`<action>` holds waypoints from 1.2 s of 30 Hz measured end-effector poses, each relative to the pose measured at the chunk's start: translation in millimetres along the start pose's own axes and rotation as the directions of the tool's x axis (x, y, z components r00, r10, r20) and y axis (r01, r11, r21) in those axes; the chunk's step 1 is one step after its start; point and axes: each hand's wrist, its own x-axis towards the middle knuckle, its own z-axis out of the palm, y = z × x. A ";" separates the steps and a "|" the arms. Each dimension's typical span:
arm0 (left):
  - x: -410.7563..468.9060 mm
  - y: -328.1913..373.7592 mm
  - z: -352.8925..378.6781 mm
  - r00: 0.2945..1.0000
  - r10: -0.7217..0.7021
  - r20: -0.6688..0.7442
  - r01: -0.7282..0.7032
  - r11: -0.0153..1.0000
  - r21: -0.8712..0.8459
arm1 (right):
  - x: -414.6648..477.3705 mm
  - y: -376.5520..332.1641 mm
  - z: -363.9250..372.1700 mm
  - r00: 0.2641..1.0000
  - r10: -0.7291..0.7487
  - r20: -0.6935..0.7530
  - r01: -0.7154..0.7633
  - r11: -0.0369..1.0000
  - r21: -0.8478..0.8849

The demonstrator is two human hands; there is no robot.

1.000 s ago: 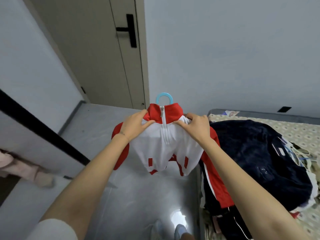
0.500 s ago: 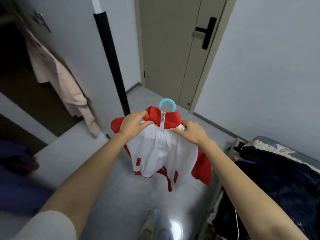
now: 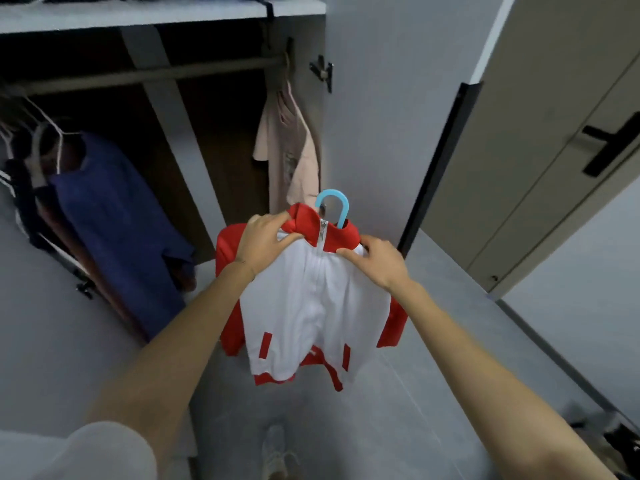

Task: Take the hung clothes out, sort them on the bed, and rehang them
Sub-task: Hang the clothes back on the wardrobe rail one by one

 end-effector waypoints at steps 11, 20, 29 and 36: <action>64.3 -170.0 -75.3 0.994 -0.089 -0.068 0.097 0.988 0.124 | 149.4 -135.5 79.0 0.998 -0.001 -0.065 0.002 1.000 0.010; 112.8 -238.4 -88.5 0.976 -0.142 -0.163 0.177 0.957 0.232 | 241.4 -180.0 105.8 0.987 0.047 -0.156 -0.044 0.999 0.023; 181.5 -272.8 -84.0 0.965 -0.209 -0.157 0.249 0.921 0.301 | 346.2 -183.2 101.3 0.965 0.082 -0.248 -0.083 0.997 0.007; 232.8 -295.6 -74.1 0.959 -0.244 -0.145 0.276 0.920 0.280 | 418.1 -177.8 81.4 0.958 0.137 -0.251 -0.129 0.991 0.048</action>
